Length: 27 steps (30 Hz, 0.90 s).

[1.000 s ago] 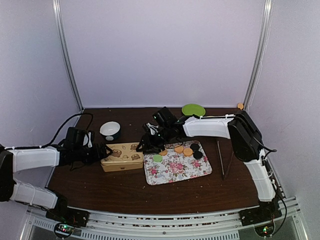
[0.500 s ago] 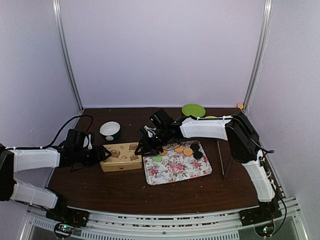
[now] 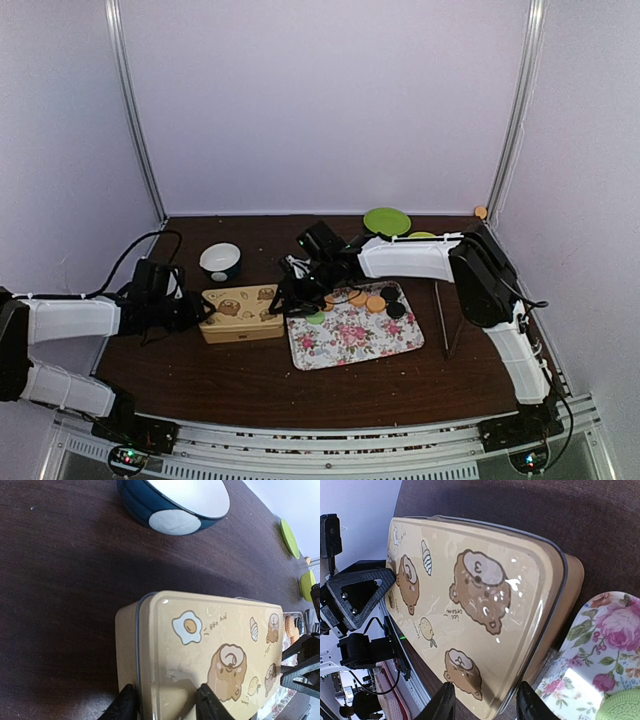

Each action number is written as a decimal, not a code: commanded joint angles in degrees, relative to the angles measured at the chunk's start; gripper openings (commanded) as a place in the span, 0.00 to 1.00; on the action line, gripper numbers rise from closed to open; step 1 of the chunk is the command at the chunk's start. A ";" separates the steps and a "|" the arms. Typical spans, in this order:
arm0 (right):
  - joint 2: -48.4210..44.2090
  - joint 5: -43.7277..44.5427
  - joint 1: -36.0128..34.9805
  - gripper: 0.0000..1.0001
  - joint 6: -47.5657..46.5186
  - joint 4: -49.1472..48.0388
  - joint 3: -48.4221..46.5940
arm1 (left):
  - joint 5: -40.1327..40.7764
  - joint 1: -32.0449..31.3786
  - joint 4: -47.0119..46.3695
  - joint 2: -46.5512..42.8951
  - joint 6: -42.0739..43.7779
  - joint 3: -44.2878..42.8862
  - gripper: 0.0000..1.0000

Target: Pack the cookies

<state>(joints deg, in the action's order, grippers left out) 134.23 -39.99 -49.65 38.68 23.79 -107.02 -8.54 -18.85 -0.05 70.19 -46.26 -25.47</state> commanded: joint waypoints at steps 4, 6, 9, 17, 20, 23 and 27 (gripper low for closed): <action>0.59 1.16 -0.47 0.40 -1.10 0.11 -0.39 | 3.95 -0.22 2.38 2.48 -0.23 2.00 0.32; 0.58 1.24 -0.52 0.40 -1.13 0.11 -0.30 | 4.38 -0.20 2.43 3.30 -0.30 2.17 0.30; 0.53 1.33 -0.53 0.40 -1.12 0.28 -0.29 | 4.48 -0.19 2.01 4.87 -0.42 2.47 0.27; -0.45 1.58 -0.54 0.40 -0.72 -1.02 1.59 | 2.93 -0.22 0.59 6.31 -0.35 2.58 0.23; -0.70 1.60 -0.63 0.40 -0.50 -1.29 1.83 | 2.84 -0.21 1.28 4.87 0.02 2.19 0.27; -1.35 1.79 -0.67 0.40 -0.50 -1.27 1.90 | 2.94 -0.20 2.55 3.29 0.53 1.48 0.32; -2.08 2.06 -0.71 0.41 -0.48 -1.76 2.61 | 3.23 -0.17 4.09 0.93 0.79 0.71 0.42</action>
<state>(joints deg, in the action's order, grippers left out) 134.28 -38.74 -50.00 38.72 23.53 -105.65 -5.80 -18.83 -2.87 72.60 -46.85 -25.34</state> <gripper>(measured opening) 0.408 0.376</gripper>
